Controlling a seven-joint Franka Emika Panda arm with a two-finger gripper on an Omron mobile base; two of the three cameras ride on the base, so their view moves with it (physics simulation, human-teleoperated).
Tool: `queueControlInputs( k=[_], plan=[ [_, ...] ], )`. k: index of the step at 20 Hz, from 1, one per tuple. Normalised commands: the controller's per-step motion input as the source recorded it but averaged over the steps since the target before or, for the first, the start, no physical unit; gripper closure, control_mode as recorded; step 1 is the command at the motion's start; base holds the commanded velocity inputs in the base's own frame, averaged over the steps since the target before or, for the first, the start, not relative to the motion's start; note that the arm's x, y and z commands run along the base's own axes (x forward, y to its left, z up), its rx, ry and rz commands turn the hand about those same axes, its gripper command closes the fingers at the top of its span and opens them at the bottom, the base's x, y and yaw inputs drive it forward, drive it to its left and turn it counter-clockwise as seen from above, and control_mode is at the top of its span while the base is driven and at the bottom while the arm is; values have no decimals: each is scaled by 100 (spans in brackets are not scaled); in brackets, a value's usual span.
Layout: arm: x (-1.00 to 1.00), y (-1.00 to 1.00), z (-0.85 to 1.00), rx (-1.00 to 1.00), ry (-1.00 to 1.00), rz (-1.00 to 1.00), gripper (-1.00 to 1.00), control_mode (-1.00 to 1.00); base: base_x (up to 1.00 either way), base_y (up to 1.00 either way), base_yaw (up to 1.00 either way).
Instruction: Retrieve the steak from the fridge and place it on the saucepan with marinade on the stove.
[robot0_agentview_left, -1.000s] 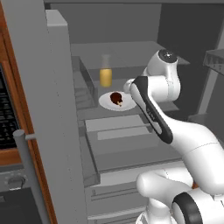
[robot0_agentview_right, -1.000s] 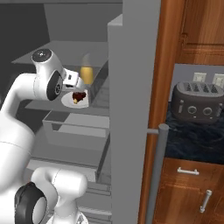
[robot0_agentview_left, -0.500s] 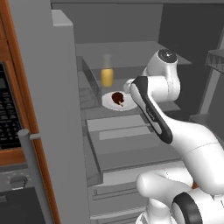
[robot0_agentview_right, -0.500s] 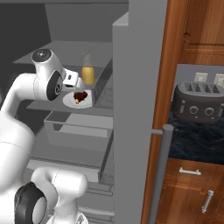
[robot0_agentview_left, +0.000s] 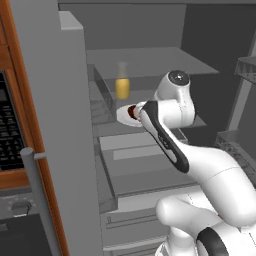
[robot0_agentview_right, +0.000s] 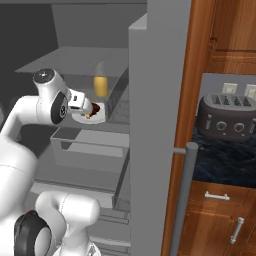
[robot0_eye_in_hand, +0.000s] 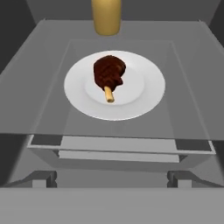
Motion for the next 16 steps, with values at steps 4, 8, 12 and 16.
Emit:
queueControlInputs(
  k=[4,8,12,16],
  plan=[
    [31,0,-16,0,-10,0,-100,-100,0,0,0],
    [35,0,-9,0,-11,0,-100,-100,0,0,0],
    [45,2,-8,0,-2,0,-100,-100,0,0,0],
    [55,0,-10,0,0,0,-100,-100,0,0,0]
  ],
)
